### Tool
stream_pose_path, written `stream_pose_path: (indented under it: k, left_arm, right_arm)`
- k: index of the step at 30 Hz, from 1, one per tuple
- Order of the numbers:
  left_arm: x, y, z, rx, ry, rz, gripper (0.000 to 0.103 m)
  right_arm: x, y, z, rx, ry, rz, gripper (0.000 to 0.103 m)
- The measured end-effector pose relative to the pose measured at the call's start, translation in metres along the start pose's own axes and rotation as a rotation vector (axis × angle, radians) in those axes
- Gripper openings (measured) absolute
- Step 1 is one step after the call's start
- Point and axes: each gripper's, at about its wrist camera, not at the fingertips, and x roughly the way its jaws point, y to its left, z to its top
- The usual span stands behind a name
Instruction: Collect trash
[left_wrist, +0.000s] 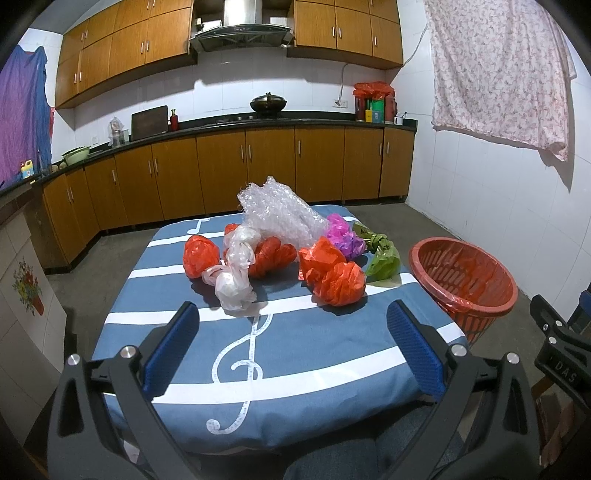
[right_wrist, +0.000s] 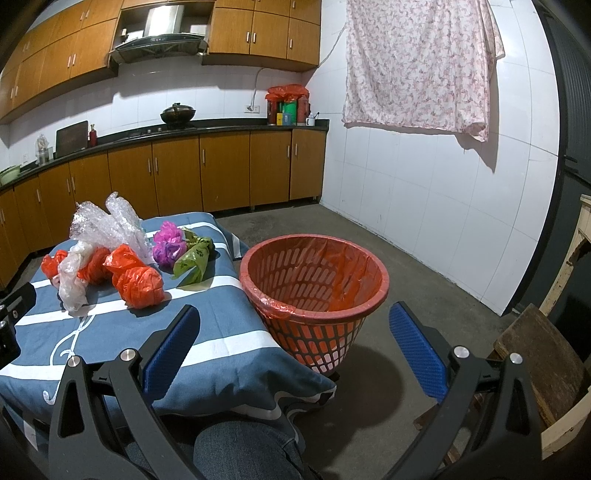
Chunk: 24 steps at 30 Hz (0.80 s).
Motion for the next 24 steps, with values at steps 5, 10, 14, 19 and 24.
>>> stream_pose_path:
  k: [5, 10, 14, 19, 24]
  left_arm:
    - [-0.001, 0.0, -0.002, 0.001, 0.001, 0.009, 0.099]
    - [0.016, 0.003, -0.01, -0.012, 0.02, 0.021, 0.099]
    - [0.025, 0.023, -0.016, -0.059, 0.071, 0.025, 0.099]
    - [0.04, 0.051, -0.021, -0.13, 0.112, 0.072, 0.099]
    - [0.053, 0.074, -0.015, -0.15, 0.107, 0.148, 0.099]
  right_arm:
    - [0.001, 0.0, 0.001, 0.0, 0.001, -0.001, 0.101]
    - [0.002, 0.001, 0.001, 0.004, 0.012, 0.014, 0.101]
    - [0.015, 0.0, -0.001, 0.002, 0.032, 0.032, 0.101]
    - [0.039, 0.008, 0.008, 0.011, 0.044, 0.057, 0.101]
    - [0.075, 0.024, 0.029, 0.043, 0.069, 0.133, 0.097]
